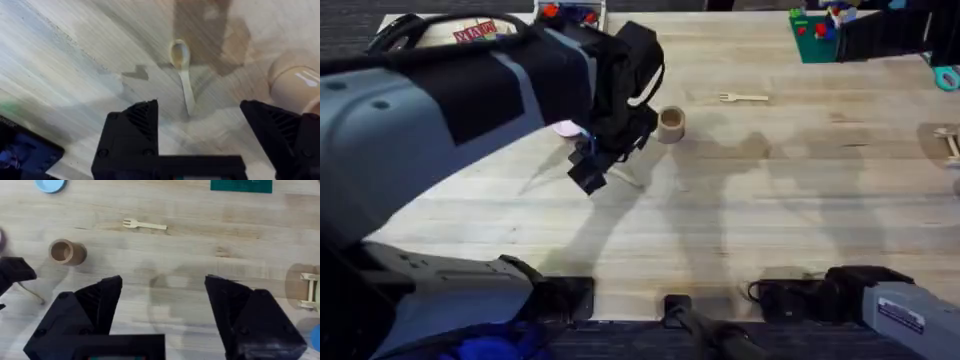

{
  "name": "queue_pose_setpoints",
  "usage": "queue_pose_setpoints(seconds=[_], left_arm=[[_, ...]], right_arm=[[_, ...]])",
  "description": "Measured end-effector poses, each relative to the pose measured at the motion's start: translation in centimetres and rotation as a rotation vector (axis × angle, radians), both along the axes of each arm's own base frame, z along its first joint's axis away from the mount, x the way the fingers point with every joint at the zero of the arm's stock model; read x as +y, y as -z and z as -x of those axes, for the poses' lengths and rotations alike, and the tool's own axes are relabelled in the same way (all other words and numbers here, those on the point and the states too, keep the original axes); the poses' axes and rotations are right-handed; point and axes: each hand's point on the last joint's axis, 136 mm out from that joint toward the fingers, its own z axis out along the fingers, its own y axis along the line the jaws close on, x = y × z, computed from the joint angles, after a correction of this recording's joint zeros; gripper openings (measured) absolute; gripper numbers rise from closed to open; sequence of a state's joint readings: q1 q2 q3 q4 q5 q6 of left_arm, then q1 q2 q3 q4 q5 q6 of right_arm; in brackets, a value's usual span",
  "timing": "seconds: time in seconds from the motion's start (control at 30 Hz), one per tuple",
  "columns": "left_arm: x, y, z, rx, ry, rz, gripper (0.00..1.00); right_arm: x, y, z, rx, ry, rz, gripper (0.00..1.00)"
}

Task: Pick up a utensil and set it on the pink plate, then put the other utensil in the container.

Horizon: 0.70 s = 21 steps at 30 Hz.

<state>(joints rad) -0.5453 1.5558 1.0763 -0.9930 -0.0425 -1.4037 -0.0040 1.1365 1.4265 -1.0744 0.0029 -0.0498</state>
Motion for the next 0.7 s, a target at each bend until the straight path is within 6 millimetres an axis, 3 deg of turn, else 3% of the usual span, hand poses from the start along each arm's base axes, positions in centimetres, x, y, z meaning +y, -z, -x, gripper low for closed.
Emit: queue_pose_setpoints(seconds=[0.3,0.7], left_arm=[[0.3,2.6,0.6,-0.005,-0.003,0.003,0.993],[0.7,3.6,0.9,-0.011,-0.006,-0.001,0.993]], right_arm=[[0.0,0.0,0.0,0.0,0.0,0.0,0.996],[0.0,0.0,0.0,0.0,0.0,0.0,0.996]])
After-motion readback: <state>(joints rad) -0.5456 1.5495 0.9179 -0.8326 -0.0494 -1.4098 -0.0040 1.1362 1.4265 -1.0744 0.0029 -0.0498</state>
